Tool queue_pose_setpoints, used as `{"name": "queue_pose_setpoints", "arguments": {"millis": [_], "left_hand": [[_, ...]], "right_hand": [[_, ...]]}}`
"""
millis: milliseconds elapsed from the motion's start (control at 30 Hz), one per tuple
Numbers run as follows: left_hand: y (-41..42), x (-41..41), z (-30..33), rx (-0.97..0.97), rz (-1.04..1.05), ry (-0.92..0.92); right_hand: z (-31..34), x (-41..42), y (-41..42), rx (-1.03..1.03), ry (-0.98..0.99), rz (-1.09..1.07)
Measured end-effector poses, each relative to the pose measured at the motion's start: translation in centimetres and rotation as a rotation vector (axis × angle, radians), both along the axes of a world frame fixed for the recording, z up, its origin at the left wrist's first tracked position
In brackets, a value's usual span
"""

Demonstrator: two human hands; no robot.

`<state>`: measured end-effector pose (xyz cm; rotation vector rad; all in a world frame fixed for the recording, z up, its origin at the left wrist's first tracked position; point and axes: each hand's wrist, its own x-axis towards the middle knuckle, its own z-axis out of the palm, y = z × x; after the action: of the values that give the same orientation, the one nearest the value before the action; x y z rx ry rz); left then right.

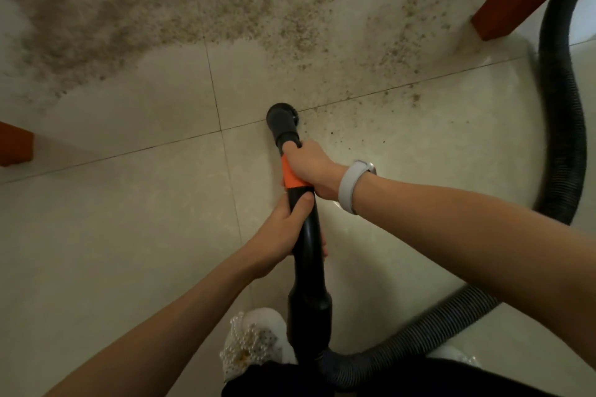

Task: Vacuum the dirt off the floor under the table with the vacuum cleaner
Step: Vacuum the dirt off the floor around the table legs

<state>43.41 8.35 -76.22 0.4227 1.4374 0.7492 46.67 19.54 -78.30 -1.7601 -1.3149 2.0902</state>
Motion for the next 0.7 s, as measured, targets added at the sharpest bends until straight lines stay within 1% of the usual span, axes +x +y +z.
{"name": "queue_pose_setpoints", "arguments": {"millis": [133, 233, 333, 433, 567, 700], "left_hand": [[-1.5, 0.9, 0.1, -0.031, -0.075, -0.034], [-2.5, 0.9, 0.1, -0.037, -0.063, 0.019], [-2.6, 0.9, 0.2, -0.005, -0.015, 0.073], [-2.5, 1.3, 0.1, 0.01, 0.013, 0.114], [-2.6, 1.9, -0.2, 0.0, 0.065, 0.07], [-3.3, 2.6, -0.4, 0.014, 0.016, 0.04]], "right_hand": [[-0.1, 1.9, -1.7, -0.032, 0.006, 0.014], [-0.7, 1.3, -2.6, -0.016, -0.01, 0.061], [-0.9, 0.5, -2.5, 0.051, -0.043, 0.1], [-1.0, 0.6, -2.2, 0.023, -0.006, 0.052], [-0.9, 1.1, -1.8, -0.004, 0.021, -0.023], [-0.6, 1.9, -0.6, -0.025, 0.062, -0.121]]}}
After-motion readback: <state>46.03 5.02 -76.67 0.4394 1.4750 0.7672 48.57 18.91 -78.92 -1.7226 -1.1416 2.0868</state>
